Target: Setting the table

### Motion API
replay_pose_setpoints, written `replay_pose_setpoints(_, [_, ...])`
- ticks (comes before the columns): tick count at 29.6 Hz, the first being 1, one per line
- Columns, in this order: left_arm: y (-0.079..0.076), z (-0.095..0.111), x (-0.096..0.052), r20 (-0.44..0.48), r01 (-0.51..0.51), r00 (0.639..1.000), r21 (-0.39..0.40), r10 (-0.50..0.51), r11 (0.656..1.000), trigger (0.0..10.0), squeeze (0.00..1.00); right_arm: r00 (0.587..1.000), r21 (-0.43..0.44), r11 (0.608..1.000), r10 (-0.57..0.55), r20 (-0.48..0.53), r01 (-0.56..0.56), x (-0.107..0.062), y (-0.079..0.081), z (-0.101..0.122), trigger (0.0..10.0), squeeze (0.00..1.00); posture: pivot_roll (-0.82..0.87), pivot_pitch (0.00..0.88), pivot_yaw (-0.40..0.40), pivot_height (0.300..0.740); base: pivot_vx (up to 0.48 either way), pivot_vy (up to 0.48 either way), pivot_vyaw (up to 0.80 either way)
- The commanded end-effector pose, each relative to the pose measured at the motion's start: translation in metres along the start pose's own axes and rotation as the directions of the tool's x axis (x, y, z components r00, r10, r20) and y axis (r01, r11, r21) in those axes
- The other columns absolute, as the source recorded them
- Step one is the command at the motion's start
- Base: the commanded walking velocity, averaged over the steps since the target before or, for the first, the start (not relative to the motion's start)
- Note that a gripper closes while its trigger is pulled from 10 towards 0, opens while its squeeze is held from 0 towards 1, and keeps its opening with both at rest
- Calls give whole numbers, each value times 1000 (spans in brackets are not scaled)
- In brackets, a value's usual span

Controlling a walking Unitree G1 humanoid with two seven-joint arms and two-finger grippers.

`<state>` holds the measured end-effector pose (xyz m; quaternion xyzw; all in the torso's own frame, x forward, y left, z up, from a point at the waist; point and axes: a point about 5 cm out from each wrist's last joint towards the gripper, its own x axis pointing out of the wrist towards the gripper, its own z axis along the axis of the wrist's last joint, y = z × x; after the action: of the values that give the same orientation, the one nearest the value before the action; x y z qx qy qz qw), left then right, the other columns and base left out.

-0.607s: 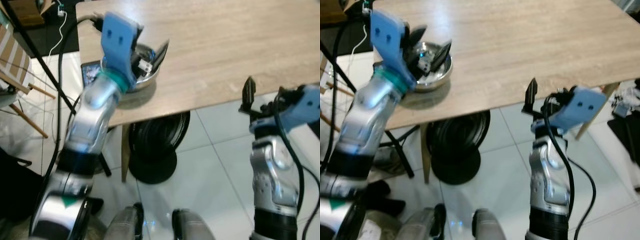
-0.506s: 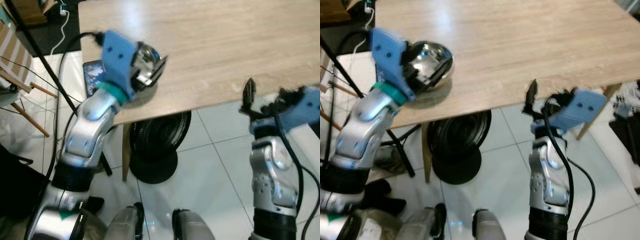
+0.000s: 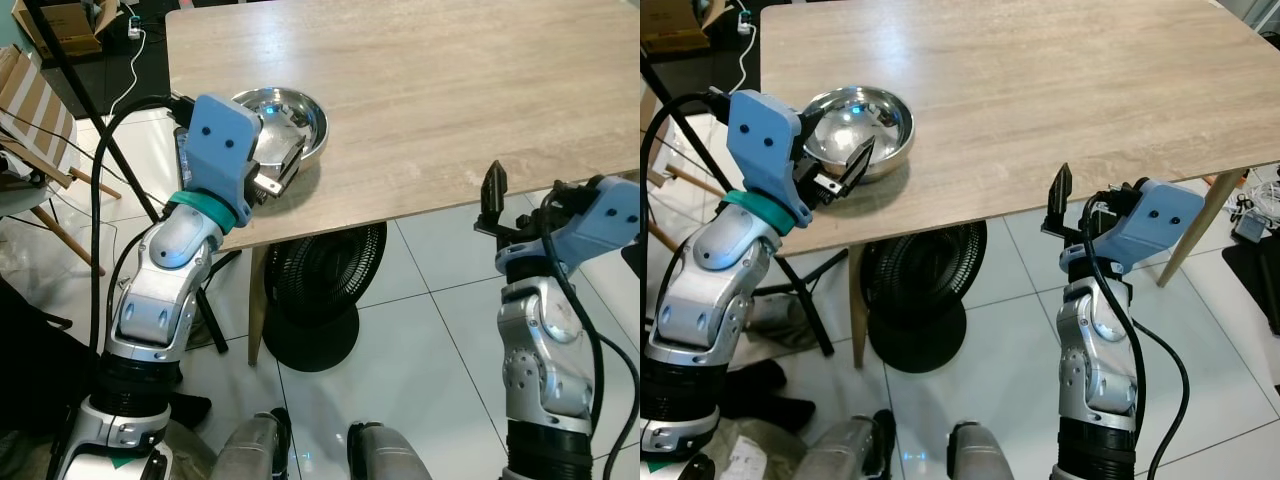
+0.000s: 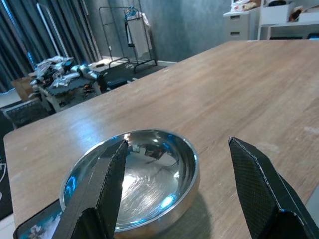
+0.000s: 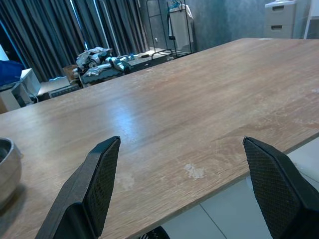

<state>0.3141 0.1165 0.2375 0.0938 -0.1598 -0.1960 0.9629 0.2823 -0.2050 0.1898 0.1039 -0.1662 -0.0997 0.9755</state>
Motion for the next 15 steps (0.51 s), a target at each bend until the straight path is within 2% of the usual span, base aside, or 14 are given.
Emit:
replay_pose_setpoints(1, [-2,-2,1,-20,5,1000,0,-5,1000,10000,0,1000,-8,1000,-19,-16,19,-2,-6,-4,10000,0,-17,50,75,740,0,0,0])
replay_pose_setpoints(2, [-3,-2,1,-26,3,1000,-4,-3,1000,10000,0,999,-7,1000,-29,-21,29,-2,-8,-5,10000,0,-18,47,77,740,0,0,0])
replay_pose_setpoints(15, [-3,-4,3,-36,-4,999,-5,4,1000,10000,0,998,27,998,-56,-33,57,-2,-11,-8,10000,0,-22,33,79,740,0,0,-800])
